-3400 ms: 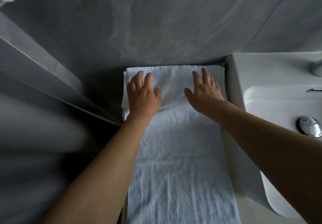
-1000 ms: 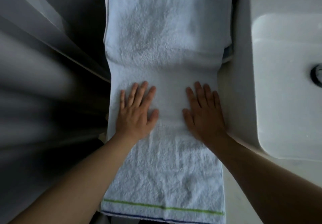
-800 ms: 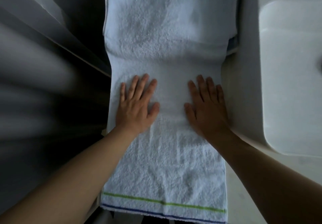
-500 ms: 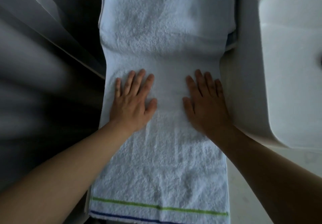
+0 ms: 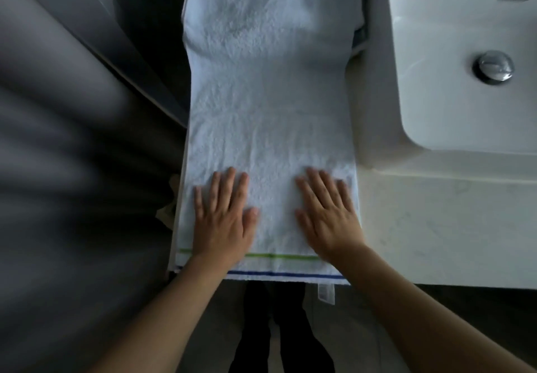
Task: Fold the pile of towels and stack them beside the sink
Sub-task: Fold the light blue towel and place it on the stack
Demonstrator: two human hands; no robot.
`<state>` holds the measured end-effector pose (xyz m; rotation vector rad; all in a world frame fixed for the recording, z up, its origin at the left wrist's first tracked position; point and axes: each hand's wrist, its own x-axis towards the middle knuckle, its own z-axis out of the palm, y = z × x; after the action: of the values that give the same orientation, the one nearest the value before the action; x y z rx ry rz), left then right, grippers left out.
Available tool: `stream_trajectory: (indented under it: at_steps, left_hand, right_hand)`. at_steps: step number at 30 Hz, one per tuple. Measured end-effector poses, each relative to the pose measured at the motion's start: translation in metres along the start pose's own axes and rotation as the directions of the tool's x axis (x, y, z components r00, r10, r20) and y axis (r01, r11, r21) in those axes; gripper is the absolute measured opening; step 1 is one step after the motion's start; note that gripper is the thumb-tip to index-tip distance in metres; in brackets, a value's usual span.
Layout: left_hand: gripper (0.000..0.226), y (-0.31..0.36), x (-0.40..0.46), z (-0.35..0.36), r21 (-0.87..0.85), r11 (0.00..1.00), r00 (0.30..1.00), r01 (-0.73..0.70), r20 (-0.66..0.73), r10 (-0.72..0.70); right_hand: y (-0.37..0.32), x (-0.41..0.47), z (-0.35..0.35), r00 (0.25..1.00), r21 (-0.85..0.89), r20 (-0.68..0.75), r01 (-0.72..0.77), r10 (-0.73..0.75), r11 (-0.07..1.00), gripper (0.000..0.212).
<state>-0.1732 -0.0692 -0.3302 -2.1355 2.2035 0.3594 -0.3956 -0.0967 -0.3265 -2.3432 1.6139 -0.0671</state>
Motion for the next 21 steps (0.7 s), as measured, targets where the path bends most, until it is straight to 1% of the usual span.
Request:
stream_trajectory:
  at_steps: [2,4,6,8,9,10,12,13,14,16,18,20,21]
  left_hand:
    - [0.068,-0.009,-0.003,0.005,0.007,1.0,1.0,0.03,0.001,-0.03]
    - [0.069,-0.019,-0.005,0.006,-0.006,0.996,0.996,0.085,-0.032,-0.085]
    - [0.069,-0.03,-0.009,0.005,-0.028,0.987,0.986,0.161,-0.026,-0.162]
    - [0.067,-0.035,-0.014,-0.001,-0.064,0.962,0.964,0.264,0.001,-0.265]
    - [0.069,-0.034,-0.017,-0.005,-0.122,0.933,0.941,0.339,0.029,-0.338]
    - [0.072,-0.032,-0.02,-0.011,-0.207,0.881,0.904,0.426,0.069,-0.421]
    - [0.076,-0.025,-0.027,-0.02,-0.365,0.728,0.81,0.58,0.167,-0.562]
    - [0.075,-0.023,-0.031,-0.025,-0.397,0.662,0.766,0.636,0.217,-0.605]
    - [0.073,-0.023,-0.035,-0.029,-0.4,0.615,0.727,0.68,0.26,-0.635]
    - [0.067,-0.024,-0.043,-0.037,-0.365,0.55,0.657,0.751,0.328,-0.679]
    - [0.064,-0.025,-0.048,-0.041,-0.316,0.506,0.595,0.803,0.378,-0.709]
    - [0.063,-0.021,-0.052,-0.04,-0.293,0.481,0.563,0.826,0.399,-0.724]
    - [0.063,-0.019,-0.054,-0.039,-0.304,0.459,0.549,0.835,0.409,-0.729]
  right_hand:
    - [0.011,-0.009,0.006,0.999,-0.064,0.02,-0.028,0.03,0.998,0.063]
    - [0.019,-0.013,0.006,0.996,-0.077,0.022,-0.09,0.092,0.993,0.065]
    - [0.023,-0.02,0.002,0.982,-0.073,0.041,-0.182,0.185,0.981,0.066]
    - [0.024,-0.027,-0.005,0.949,-0.091,0.085,-0.295,0.303,0.951,0.067]
    - [0.022,-0.03,-0.01,0.918,-0.067,0.111,-0.376,0.381,0.924,0.07]
    - [0.019,-0.035,-0.016,0.874,-0.016,0.129,-0.471,0.469,0.882,0.075]
    - [0.005,-0.044,-0.028,0.777,0.117,0.102,-0.629,0.621,0.769,0.074]
    - [-0.003,-0.049,-0.032,0.735,0.165,0.091,-0.677,0.672,0.717,0.069]
    - [-0.009,-0.054,-0.034,0.695,0.202,0.115,-0.716,0.71,0.668,0.067]
    - [-0.017,-0.06,-0.035,0.624,0.267,0.251,-0.779,0.74,0.567,0.064]
    - [-0.017,-0.06,-0.037,0.553,0.243,0.422,-0.832,0.719,0.498,0.058]
    - [-0.016,-0.06,-0.04,0.502,0.191,0.522,-0.856,0.689,0.48,0.043]
    - [-0.016,-0.061,-0.041,0.503,0.177,0.542,-0.852,0.674,0.493,0.034]
